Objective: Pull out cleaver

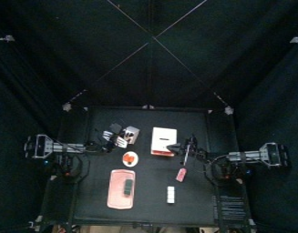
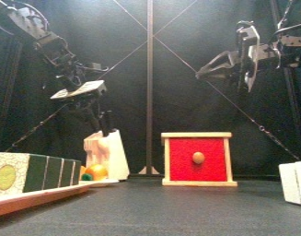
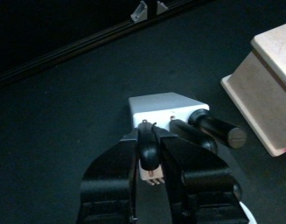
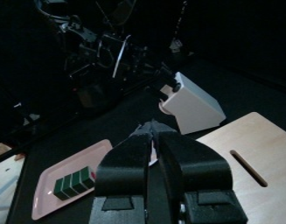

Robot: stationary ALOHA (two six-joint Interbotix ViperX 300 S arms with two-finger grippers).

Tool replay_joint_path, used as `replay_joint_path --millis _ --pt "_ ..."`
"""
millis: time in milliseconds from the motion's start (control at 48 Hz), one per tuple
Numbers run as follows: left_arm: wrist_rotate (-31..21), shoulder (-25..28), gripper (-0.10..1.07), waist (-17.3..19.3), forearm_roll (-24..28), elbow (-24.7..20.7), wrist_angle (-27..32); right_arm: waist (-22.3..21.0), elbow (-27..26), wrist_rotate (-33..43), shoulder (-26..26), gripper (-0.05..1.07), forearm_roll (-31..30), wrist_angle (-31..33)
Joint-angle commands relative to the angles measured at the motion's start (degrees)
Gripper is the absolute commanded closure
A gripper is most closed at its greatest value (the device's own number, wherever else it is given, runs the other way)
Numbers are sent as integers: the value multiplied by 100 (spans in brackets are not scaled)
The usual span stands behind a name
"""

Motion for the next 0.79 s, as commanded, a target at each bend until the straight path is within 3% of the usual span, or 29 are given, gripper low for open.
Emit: replay_joint_path --millis 0,417,771 --pt "9 -70 43 0 9 -62 18 9 -62 -9 -70 52 -9 -35" --pt "9 -220 43 -35 9 -70 44 9 -70 -9 -70 52 -9 -35" --pt "9 -422 43 -483 9 -97 703 0 -70 -9 -70 52 -9 -35"
